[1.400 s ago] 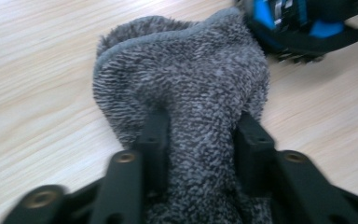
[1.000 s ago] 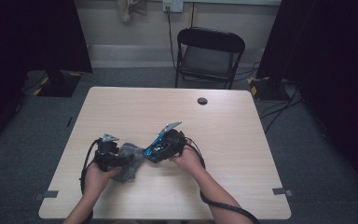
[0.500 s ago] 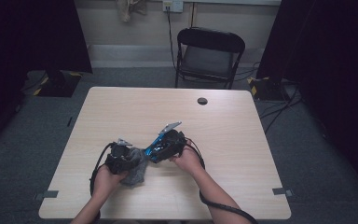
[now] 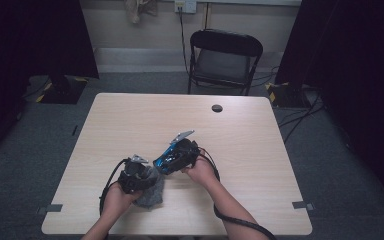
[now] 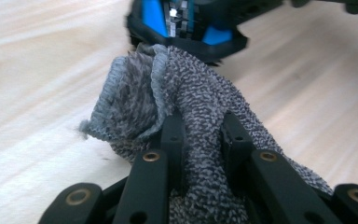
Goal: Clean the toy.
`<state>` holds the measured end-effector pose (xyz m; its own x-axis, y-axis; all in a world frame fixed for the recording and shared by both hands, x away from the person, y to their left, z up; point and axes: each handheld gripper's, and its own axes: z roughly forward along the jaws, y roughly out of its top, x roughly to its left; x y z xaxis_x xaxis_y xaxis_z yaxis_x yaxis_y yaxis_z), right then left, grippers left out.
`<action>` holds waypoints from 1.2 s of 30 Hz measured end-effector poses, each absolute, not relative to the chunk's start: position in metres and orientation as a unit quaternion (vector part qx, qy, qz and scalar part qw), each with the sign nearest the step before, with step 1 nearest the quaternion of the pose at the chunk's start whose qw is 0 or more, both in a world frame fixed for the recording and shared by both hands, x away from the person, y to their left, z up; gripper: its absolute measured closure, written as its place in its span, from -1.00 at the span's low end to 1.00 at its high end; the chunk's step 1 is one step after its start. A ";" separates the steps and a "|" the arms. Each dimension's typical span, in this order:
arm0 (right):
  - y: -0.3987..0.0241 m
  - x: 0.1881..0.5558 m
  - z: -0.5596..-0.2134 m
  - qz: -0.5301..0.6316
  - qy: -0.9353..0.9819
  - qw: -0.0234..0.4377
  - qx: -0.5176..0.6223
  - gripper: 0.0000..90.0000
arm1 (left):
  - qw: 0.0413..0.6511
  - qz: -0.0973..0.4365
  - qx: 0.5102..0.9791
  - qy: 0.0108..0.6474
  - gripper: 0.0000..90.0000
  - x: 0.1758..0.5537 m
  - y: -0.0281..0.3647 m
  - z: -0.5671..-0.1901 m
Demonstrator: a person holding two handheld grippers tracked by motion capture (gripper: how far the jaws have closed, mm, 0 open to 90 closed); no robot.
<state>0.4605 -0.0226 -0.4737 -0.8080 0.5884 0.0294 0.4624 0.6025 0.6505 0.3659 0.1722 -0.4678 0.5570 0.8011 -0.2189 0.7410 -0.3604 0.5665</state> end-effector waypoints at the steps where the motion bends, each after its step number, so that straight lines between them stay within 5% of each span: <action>1: -0.023 0.460 -0.474 0.335 0.890 0.095 0.295 -0.80 | 0.318 0.045 0.824 0.466 0.68 0.365 0.171 -0.468; 36: -0.022 0.460 -0.474 0.333 0.890 0.095 0.297 -0.80 | 0.336 0.024 0.854 0.396 0.68 0.354 0.130 -0.462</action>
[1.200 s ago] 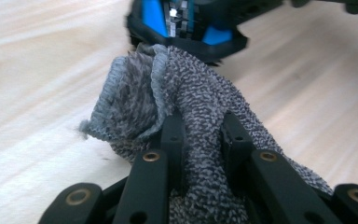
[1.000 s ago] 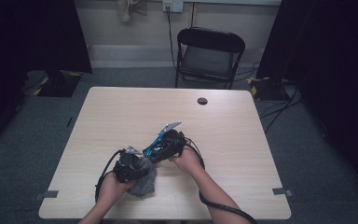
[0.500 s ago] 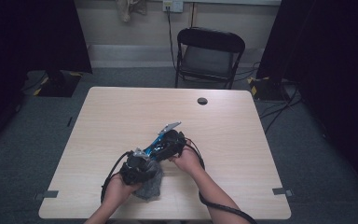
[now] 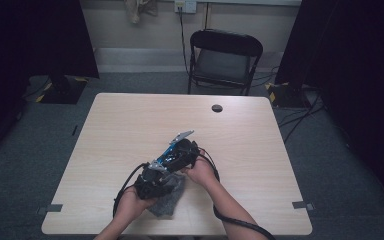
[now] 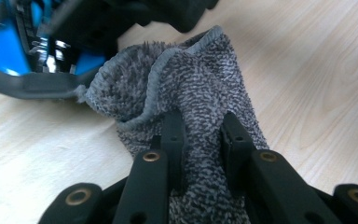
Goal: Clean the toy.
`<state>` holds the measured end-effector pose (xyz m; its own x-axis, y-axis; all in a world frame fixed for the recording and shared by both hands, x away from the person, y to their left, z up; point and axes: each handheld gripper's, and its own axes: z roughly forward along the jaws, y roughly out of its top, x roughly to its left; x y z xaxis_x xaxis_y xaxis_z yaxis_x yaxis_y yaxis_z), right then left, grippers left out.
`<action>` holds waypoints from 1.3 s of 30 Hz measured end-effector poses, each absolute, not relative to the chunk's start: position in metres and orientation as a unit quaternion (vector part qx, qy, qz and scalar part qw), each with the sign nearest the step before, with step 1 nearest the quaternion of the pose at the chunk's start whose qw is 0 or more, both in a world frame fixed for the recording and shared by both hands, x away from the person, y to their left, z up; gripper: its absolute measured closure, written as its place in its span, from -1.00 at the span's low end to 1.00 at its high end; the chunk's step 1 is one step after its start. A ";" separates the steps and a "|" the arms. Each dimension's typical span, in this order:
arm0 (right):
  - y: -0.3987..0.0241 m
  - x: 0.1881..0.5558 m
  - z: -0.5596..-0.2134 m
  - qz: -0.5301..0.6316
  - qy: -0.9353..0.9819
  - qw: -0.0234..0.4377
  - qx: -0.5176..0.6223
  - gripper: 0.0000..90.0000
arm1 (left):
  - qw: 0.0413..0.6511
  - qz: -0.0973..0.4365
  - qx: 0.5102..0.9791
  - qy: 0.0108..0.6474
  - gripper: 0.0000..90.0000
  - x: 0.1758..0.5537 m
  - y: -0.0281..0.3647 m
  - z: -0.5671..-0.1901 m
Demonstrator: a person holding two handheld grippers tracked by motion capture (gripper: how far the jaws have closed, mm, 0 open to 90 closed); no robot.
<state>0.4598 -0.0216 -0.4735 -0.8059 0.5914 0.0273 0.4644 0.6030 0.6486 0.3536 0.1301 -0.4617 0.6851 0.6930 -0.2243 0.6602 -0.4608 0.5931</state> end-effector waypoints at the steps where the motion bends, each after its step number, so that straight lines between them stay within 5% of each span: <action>1: -0.022 0.460 -0.474 0.333 0.890 0.095 0.297 -0.80 | 0.340 0.025 0.851 0.400 0.68 0.354 0.133 -0.460; 21: -0.022 0.460 -0.474 0.333 0.890 0.096 0.297 -0.80 | 0.371 0.090 0.784 0.489 0.67 0.368 0.216 -0.434; 39: -0.022 0.459 -0.474 0.334 0.889 0.096 0.299 -0.80 | 0.322 0.109 0.785 0.518 0.66 0.399 0.206 -0.465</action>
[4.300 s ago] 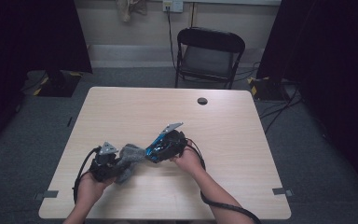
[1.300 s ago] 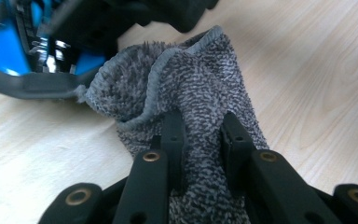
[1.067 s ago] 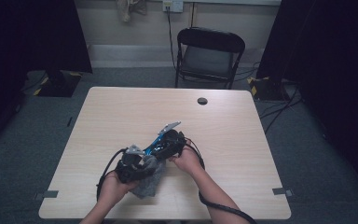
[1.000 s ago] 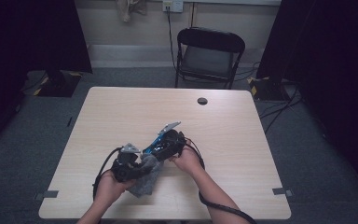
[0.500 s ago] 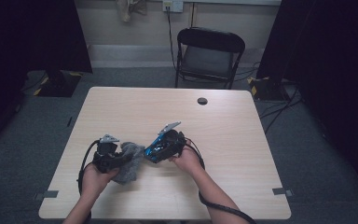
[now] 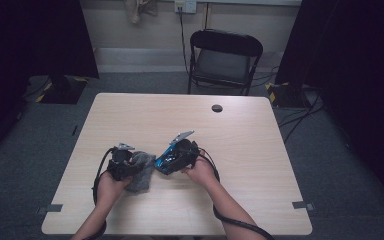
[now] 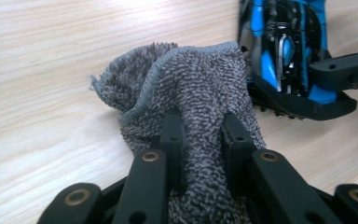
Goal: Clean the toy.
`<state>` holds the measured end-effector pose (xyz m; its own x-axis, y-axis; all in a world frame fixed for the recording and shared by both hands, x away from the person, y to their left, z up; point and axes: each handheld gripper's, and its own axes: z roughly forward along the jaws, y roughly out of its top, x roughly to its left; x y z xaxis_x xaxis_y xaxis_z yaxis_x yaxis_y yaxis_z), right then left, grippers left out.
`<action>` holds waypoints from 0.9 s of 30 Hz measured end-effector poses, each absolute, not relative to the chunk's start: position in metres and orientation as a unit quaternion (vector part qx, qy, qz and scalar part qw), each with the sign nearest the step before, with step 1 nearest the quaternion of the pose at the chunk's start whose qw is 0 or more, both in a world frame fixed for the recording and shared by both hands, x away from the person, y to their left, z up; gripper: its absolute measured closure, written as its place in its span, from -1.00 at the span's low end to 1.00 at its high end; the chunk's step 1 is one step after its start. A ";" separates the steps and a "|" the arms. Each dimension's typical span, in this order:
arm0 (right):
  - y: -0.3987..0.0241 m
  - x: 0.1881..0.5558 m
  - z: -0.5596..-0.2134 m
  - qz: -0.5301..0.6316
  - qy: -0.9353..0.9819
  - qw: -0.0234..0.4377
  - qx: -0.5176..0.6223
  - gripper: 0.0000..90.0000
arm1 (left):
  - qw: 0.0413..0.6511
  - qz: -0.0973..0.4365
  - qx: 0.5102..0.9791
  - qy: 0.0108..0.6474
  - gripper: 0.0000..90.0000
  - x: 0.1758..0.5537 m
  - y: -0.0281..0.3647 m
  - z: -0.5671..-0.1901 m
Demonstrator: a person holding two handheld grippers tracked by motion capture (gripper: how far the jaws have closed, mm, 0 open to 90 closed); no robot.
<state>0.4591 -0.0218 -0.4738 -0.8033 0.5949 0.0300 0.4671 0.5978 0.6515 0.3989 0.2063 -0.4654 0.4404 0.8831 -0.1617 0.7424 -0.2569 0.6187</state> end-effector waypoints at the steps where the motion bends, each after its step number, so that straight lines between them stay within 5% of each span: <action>1: -0.022 0.459 -0.474 0.335 0.889 0.096 0.299 -0.80 | 0.320 0.109 0.788 0.515 0.66 0.399 0.204 -0.466; 27: -0.021 0.459 -0.473 0.330 0.890 0.096 0.301 -0.80 | 0.334 0.061 0.791 0.509 0.67 0.385 0.194 -0.468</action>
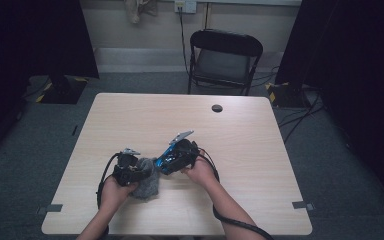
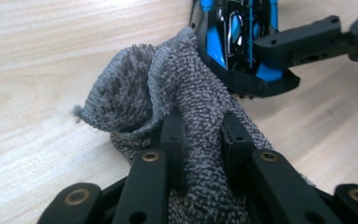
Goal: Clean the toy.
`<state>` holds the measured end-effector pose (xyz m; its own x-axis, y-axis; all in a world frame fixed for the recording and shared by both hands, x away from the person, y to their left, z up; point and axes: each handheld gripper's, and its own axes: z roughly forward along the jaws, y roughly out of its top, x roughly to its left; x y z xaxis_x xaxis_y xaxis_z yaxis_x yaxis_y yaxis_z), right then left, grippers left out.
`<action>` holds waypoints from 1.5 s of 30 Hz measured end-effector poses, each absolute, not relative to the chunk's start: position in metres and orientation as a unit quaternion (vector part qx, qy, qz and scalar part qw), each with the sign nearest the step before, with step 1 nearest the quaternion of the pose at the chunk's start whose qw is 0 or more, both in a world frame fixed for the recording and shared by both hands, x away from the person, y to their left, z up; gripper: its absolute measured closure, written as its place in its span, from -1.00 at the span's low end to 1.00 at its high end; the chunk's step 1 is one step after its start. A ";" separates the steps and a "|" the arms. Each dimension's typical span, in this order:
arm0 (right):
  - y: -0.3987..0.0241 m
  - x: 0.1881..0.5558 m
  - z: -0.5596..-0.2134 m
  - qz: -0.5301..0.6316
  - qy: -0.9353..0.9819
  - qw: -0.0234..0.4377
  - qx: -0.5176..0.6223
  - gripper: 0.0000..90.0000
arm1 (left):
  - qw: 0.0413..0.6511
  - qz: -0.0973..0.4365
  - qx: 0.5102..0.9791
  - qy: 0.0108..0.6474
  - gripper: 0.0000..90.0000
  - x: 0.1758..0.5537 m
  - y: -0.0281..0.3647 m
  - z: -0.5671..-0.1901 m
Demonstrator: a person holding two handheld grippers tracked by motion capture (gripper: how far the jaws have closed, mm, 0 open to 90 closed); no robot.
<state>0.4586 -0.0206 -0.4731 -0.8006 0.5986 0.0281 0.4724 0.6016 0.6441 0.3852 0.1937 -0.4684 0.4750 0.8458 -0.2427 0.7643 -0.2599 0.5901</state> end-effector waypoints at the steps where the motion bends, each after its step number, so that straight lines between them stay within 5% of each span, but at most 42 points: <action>1: -0.020 0.459 -0.473 0.329 0.890 0.095 0.301 -0.80 | 0.334 0.057 0.792 0.508 0.67 0.384 0.194 -0.468; 45: -0.020 0.459 -0.473 0.329 0.889 0.097 0.302 -0.80 | 0.337 0.022 0.831 0.442 0.67 0.358 0.152 -0.467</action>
